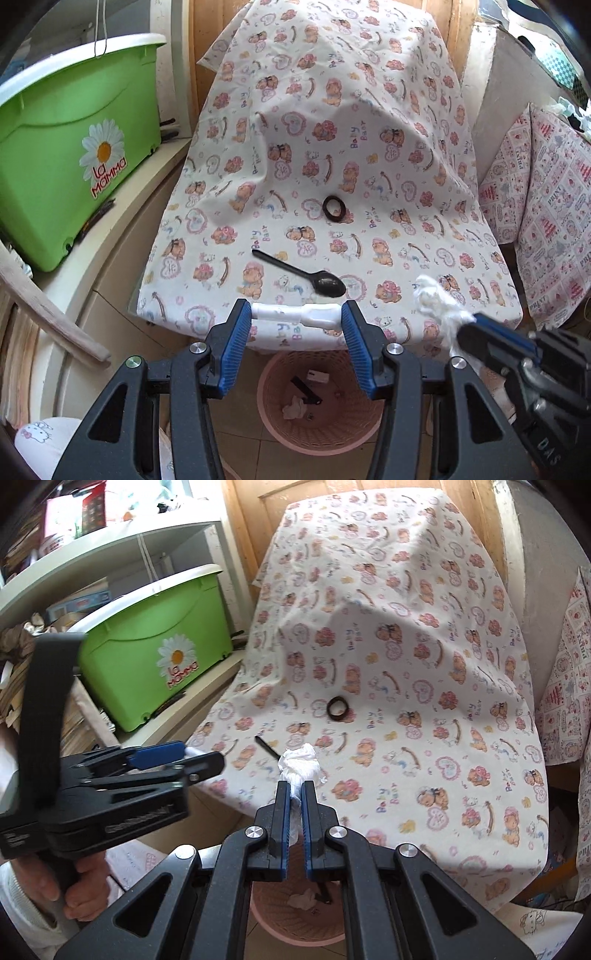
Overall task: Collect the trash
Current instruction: 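Carry the white stick and tissue down over the pink wastebasket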
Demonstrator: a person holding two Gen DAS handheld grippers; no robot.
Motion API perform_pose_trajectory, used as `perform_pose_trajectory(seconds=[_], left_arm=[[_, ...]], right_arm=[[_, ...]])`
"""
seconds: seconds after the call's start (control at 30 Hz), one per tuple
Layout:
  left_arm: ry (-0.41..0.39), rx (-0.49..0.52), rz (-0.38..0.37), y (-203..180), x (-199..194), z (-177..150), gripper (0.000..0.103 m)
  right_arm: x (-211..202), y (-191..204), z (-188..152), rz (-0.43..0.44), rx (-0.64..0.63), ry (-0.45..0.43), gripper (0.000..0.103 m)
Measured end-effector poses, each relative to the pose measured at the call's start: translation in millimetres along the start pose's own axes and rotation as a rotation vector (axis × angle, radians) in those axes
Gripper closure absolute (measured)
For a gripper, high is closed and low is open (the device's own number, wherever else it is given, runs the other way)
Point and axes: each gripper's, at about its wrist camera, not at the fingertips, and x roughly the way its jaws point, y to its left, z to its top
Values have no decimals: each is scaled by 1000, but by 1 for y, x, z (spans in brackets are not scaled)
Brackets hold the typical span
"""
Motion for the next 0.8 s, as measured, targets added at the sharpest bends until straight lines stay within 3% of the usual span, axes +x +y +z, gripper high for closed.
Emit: perform_pose_trajectory(seconds=[0.1, 0.3, 0.47, 0.57, 0.8], left_arm=[[12, -17, 0, 5, 7, -11, 54], [112, -61, -45, 14, 32, -29, 54], [282, -164, -146, 21, 72, -44, 54], [363, -178, -146, 20, 96, -61, 54], [453, -169, -85, 13, 130, -87, 54]], right_arm=[[5, 7, -9, 34, -2, 29, 96], [29, 9, -28, 45, -25, 119, 96], [49, 3, -40, 72, 4, 202, 96], [61, -2, -46, 19, 22, 236, 96], [103, -6, -73, -56, -5, 354, 96]])
